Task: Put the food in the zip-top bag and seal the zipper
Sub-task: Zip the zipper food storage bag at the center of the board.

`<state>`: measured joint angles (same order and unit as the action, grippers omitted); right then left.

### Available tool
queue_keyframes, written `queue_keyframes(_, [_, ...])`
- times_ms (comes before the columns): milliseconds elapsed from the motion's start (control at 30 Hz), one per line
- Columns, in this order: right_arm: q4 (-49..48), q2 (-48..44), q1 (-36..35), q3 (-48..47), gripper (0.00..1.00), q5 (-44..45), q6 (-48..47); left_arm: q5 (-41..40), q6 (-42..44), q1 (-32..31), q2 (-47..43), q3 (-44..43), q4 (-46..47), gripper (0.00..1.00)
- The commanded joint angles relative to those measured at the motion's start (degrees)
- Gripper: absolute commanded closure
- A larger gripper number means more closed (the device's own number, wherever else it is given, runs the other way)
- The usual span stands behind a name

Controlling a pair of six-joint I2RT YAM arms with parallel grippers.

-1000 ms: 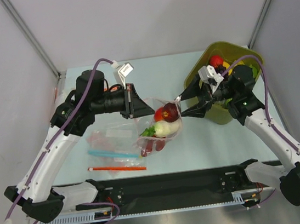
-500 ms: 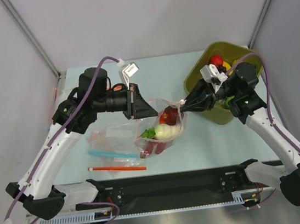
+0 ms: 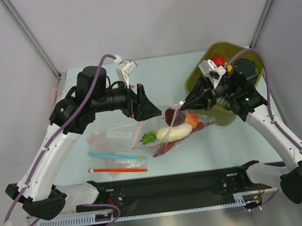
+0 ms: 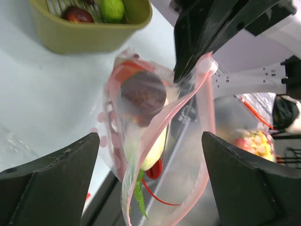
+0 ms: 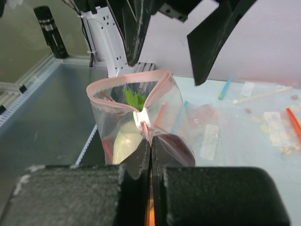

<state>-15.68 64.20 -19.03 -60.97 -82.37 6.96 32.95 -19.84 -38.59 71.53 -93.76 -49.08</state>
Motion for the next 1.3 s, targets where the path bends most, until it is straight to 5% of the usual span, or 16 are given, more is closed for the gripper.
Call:
queue_keyframes(0, [0.03,0.13,-0.40,-3.37,1.00,0.89,3.23,-6.48,5.41,-2.35,1.85,-8.00,-1.45,0.03])
queue_keyframes(133, [1.70,-0.57,-0.40,-3.89,1.00,2.65,3.50,-15.09,9.81,-7.37,6.25,-16.36,-5.06,0.01])
queue_keyframes(433, [8.91,-0.48,-1.36,-6.62,1.00,6.25,4.37,-17.92,14.56,-13.79,13.63,-24.80,-4.89,0.14])
queue_keyframes(633, [12.86,-0.22,-2.42,-8.28,1.00,7.57,4.47,-23.98,19.13,-19.33,16.97,-27.62,-4.88,0.14])
queue_keyframes(767, [14.10,-0.31,-2.51,-9.08,1.00,7.57,3.85,-25.21,19.66,-20.82,17.86,-27.97,-5.23,0.23])
queue_keyframes(1000, [14.19,-0.13,-2.51,-8.99,1.00,6.87,3.32,-27.94,20.98,-21.44,17.07,-26.74,-4.62,0.61])
queue_keyframes(1167, [14.28,0.04,-2.42,-8.99,1.00,6.34,3.15,-28.82,21.50,-21.44,15.66,-25.51,-3.04,0.63])
queue_keyframes(1267, [13.84,0.31,-2.42,-9.08,1.00,6.25,3.32,-28.82,21.77,-21.35,15.84,-25.69,-2.78,0.73])
